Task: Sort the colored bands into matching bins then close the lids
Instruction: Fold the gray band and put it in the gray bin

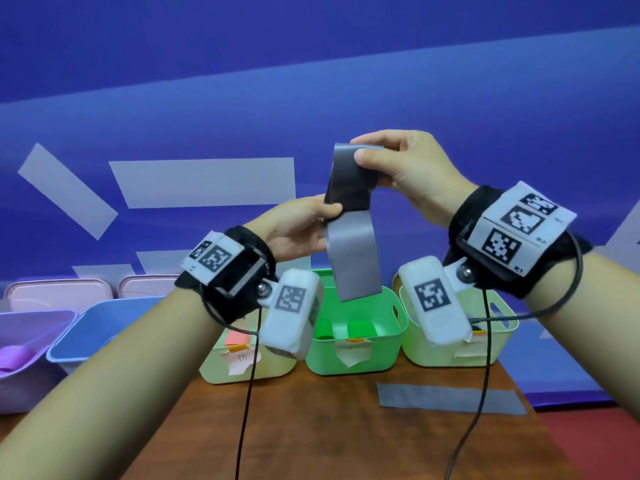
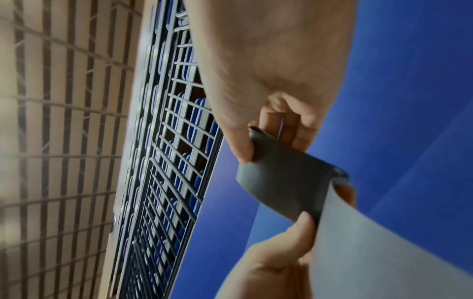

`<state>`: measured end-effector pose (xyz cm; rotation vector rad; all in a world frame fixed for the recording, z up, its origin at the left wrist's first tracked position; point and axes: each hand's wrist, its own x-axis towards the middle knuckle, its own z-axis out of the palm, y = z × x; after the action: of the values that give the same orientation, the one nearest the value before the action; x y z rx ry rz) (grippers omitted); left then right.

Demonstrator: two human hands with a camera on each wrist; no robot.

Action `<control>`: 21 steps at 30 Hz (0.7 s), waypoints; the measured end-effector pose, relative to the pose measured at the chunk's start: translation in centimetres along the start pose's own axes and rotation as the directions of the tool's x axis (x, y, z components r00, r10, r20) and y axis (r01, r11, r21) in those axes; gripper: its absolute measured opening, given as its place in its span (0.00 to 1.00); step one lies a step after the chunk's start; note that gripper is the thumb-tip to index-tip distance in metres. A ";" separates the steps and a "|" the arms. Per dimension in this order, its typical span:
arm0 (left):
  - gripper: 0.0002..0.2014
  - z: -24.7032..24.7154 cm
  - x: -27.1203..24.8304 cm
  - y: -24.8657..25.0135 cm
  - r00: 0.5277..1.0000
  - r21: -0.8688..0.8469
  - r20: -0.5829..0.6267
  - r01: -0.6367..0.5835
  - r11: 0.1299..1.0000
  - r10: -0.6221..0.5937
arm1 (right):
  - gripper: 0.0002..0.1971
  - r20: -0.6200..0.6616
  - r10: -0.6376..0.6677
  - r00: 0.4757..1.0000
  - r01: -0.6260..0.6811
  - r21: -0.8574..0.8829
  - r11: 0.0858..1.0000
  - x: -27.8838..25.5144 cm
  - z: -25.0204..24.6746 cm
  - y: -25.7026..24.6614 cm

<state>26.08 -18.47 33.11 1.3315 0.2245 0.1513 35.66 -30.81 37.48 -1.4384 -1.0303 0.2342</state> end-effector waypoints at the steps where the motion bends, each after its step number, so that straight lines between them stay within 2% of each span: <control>1: 0.17 -0.2 0.0 0.2 1.000 -0.065 0.005 0.013 0.998 -0.013 | 0.06 0.006 -0.020 1.000 0.020 -0.027 0.999 -0.3 0.0 0.2; 4: 0.20 -0.6 -0.1 0.8 1.000 -0.191 0.002 0.029 0.981 -0.029 | 0.07 0.052 -0.076 0.996 0.081 -0.105 0.991 -1.0 0.5 0.9; 7: 0.13 -0.8 -0.3 1.3 1.000 -0.270 -0.003 0.028 0.962 -0.030 | 0.09 0.107 -0.119 0.987 0.134 -0.146 0.980 -1.6 0.8 1.7; 9: 0.16 -0.9 -0.2 1.3 0.999 -0.238 -0.020 0.032 0.971 -0.037 | 0.10 0.136 -0.130 0.982 0.151 -0.156 0.976 -1.8 0.8 2.0; 13: 0.10 -0.5 0.0 1.1 0.992 -0.182 -0.125 -0.004 0.983 -0.019 | 0.13 0.236 -0.178 0.955 0.229 -0.211 0.950 -2.3 0.7 2.7; 16: 0.11 -0.8 0.2 1.2 0.979 -0.230 -0.206 -0.040 0.972 -0.009 | 0.12 0.311 -0.274 0.910 0.384 -0.385 0.839 -2.8 0.9 3.4; 19: 0.11 -1.0 0.3 1.4 0.967 -0.171 -0.252 -0.069 0.983 0.024 | 0.12 0.362 -0.349 0.864 0.483 -0.406 0.776 -3.2 1.0 4.3; 21: 0.16 -1.0 0.6 1.3 0.955 -0.069 -0.285 -0.110 0.992 0.086 | 0.09 0.323 -0.334 0.886 0.444 -0.380 0.812 -3.3 1.0 4.8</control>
<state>26.43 -17.06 34.12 1.2352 0.3889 0.4325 35.15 -31.50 31.63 -1.5823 -1.6393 -0.1480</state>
